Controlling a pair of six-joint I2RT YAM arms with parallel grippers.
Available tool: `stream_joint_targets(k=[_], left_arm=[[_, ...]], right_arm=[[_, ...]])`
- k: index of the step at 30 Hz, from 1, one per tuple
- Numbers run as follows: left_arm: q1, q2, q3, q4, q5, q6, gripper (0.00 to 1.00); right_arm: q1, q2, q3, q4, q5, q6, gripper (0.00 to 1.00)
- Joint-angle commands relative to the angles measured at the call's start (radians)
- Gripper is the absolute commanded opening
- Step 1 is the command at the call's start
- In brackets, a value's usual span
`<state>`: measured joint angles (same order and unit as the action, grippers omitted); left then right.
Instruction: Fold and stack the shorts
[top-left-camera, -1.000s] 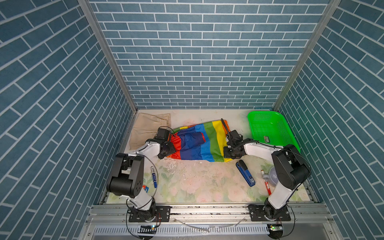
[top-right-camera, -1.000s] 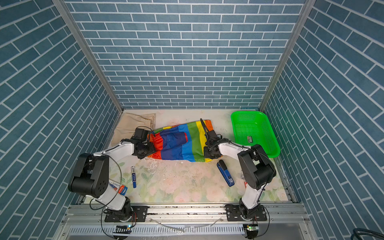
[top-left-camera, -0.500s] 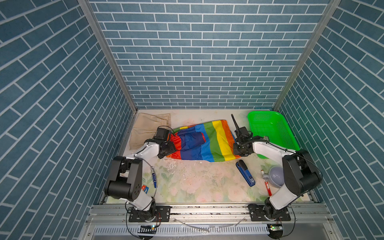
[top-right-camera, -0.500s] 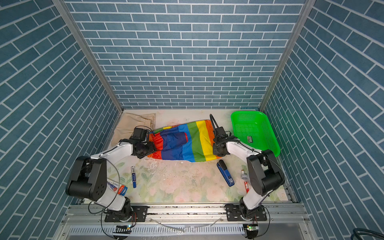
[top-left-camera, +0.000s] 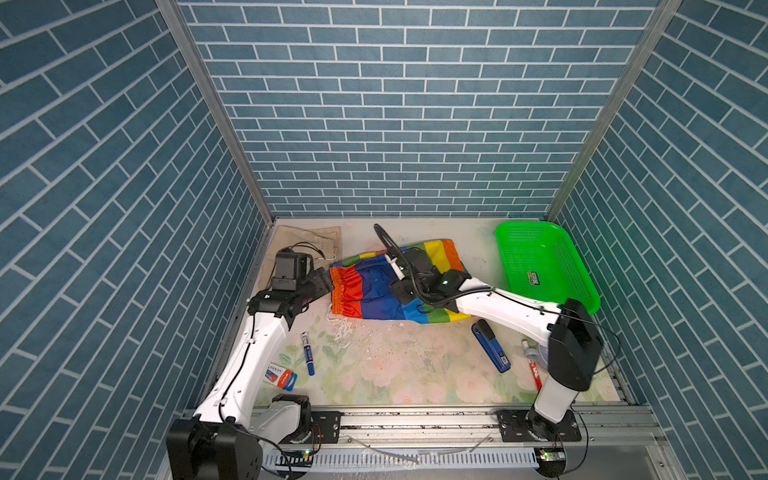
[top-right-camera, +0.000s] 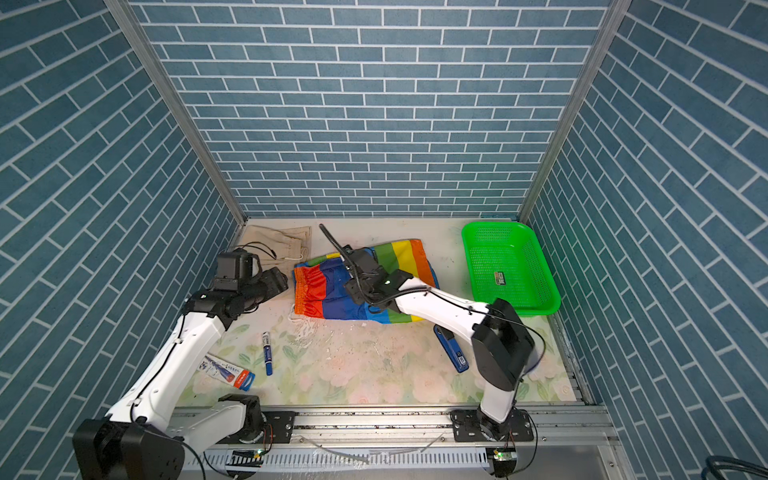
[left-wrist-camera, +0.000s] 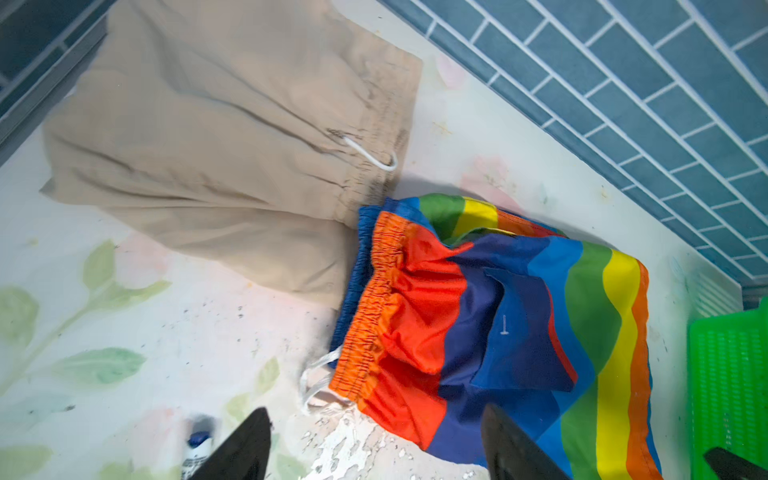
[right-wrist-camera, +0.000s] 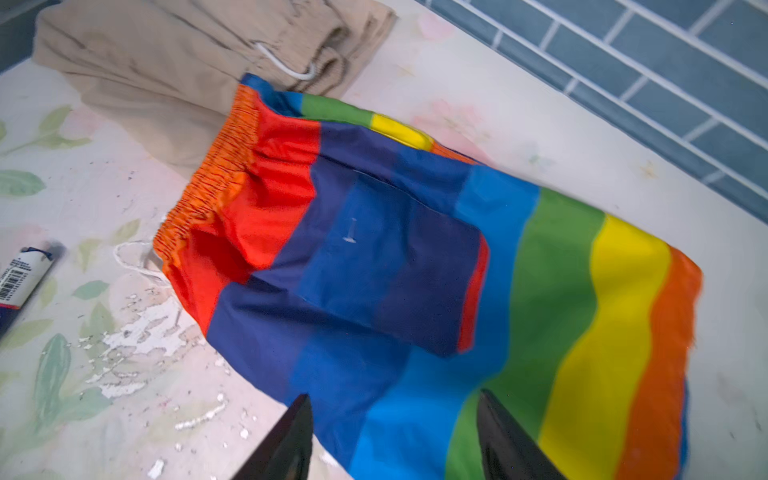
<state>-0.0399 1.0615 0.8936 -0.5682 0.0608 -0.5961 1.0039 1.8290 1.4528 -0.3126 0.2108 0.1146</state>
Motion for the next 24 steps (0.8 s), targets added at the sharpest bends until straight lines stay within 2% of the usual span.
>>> stream_joint_targets(k=[1,6,12,21,24], left_arm=[[0.101,-0.063,-0.08,-0.039,0.071,-0.032,0.82],[0.182,-0.158,-0.129,-0.061,0.05,-0.046,0.86],[0.243,-0.239,-0.187,-0.038,0.05,-0.072,0.9],[0.262,-0.197,-0.193,-0.013,0.101,-0.059,0.91],[0.264,-0.181,-0.217,0.003,0.12,-0.061,0.91]], right_arm=[[0.056,0.123,0.133,0.062,-0.083,-0.125,0.65],[0.092,0.321,0.316,0.065,-0.192,-0.175,0.67],[0.104,0.517,0.479,0.059,-0.291,-0.155,0.7],[0.098,0.724,0.696,-0.043,-0.292,-0.107,0.7],[0.094,0.74,0.7,-0.058,-0.321,-0.093,0.67]])
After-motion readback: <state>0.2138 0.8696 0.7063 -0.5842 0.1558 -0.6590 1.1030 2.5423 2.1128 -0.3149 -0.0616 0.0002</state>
